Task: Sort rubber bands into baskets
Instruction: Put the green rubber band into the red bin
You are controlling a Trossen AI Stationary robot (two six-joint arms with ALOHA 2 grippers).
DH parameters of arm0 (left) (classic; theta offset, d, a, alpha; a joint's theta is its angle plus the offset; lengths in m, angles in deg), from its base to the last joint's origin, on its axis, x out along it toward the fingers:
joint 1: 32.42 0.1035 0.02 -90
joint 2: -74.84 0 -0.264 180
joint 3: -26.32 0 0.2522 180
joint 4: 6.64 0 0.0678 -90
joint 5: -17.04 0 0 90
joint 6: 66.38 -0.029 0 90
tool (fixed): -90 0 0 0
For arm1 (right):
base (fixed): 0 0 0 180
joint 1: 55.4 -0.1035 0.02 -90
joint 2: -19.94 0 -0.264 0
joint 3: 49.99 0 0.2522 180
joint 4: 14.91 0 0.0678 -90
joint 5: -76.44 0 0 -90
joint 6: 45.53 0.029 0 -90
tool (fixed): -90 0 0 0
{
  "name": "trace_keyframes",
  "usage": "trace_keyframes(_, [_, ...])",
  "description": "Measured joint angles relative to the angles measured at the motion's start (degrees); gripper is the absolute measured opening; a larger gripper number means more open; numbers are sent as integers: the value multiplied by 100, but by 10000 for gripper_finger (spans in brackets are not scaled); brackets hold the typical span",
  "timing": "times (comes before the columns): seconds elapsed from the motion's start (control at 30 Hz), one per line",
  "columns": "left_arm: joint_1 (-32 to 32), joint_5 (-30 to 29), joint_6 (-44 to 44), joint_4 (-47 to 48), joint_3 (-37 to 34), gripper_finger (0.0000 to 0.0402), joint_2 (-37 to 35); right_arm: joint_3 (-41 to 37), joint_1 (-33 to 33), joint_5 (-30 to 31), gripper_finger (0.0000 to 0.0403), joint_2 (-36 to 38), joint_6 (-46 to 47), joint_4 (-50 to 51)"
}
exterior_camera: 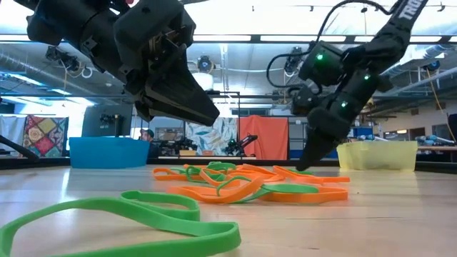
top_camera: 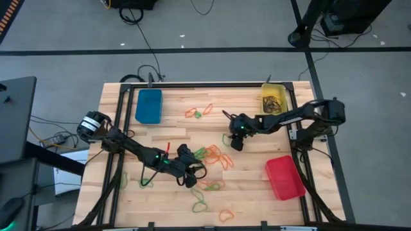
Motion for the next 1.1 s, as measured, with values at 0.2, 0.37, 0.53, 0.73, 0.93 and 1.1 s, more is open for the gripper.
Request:
trace_keyframes(0.2, [0,-7,104,39,0,124,0,114,-4,23,161,-397,-49,-188])
trace_keyframes(0.37, [0,-12,109,54,0,124,0,112,-93,93,137,-368,-12,-184])
trace_keyframes(0.53, [0,-13,109,54,0,124,0,112,-246,253,26,-398,-181,-206])
trace_keyframes(0.73, [19,-17,-110,43,0,124,0,103,-460,695,6,-228,-92,-23])
trace_keyframes(0.93, [313,323,-496,47,0,124,0,77,-1024,908,4,649,465,854])
trace_keyframes(1.1, [720,529,-866,45,0,124,0,75,-1639,924,2,1540,1240,2094])
